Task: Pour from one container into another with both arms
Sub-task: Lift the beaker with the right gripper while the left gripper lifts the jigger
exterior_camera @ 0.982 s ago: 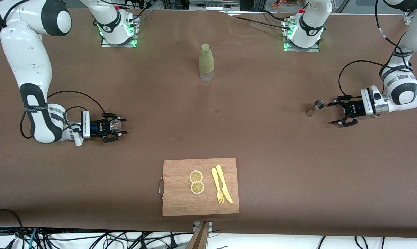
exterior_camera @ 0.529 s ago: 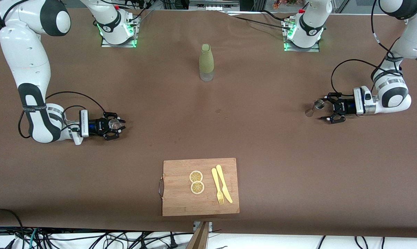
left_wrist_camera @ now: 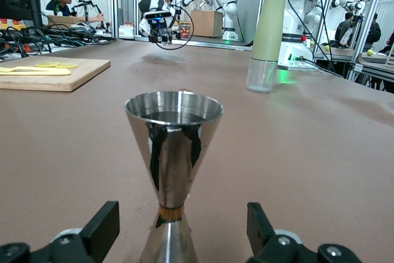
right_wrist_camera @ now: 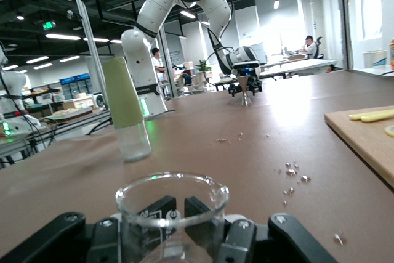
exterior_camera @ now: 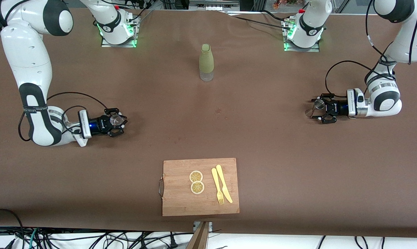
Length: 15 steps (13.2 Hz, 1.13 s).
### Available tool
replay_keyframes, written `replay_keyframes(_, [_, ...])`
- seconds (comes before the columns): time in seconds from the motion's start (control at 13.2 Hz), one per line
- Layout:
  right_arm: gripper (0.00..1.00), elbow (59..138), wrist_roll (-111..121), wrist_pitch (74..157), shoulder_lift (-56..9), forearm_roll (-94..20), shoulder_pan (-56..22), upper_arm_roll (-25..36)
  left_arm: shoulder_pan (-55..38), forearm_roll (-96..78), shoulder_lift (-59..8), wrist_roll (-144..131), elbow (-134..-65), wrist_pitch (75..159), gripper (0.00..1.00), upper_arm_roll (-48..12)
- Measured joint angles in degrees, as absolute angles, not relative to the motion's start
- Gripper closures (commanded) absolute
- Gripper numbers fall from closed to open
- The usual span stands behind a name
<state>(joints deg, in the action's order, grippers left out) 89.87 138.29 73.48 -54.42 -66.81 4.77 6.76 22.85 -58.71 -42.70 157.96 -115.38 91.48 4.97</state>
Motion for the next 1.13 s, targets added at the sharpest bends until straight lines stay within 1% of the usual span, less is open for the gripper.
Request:
replay_keyframes(0.23, [0.87, 87.31, 134.27, 71.91, -54.02, -66.87, 2.35, 6.65, 22.86, -59.19, -42.71, 158.45, -115.22, 91.07, 0.23, 4.97])
replay_keyframes(0.45, [0.87, 86.77, 129.96, 71.90, -52.19, -67.27, 0.33, 4.98, 22.85, -59.55, -42.70, 158.71, -115.17, 90.37, 0.25, 4.97])
replay_keyframes(0.53, [0.87, 86.56, 127.50, 72.62, -51.18, -67.34, -0.66, 4.50, 22.85, -59.55, -42.70, 158.72, -115.16, 90.13, 0.29, 4.97])
replay_keyframes(0.68, [0.87, 85.42, 122.52, 75.29, -49.00, -67.38, -3.42, 4.04, 22.85, -59.55, -42.70, 158.77, -115.15, 89.99, 0.28, 4.96])
replay_keyframes(0.83, [0.88, 83.77, 118.86, 77.28, -47.66, -67.38, -6.45, 3.99, 22.85, -59.55, -42.71, 158.79, -115.15, 89.97, 0.30, 4.97])
replay_keyframes(0.98, [0.88, 83.13, 117.93, 77.87, -47.38, -67.38, -8.04, 3.99, 22.85, -59.55, -42.70, 158.97, -115.15, 89.94, 0.34, 4.98])
replay_keyframes(1.06, [0.88, 83.13, 117.91, 77.91, -47.41, -67.37, -8.23, 3.99, 22.85, -59.55, -42.71, 158.98, -115.15, 89.93, 0.40, 4.98])
replay_keyframes(1.13, [0.88, 83.13, 117.88, 77.91, -47.43, -67.37, -8.20, 4.03, 22.85, -59.55, -42.71, 159.03, -115.15, 89.92, 0.40, 4.98])
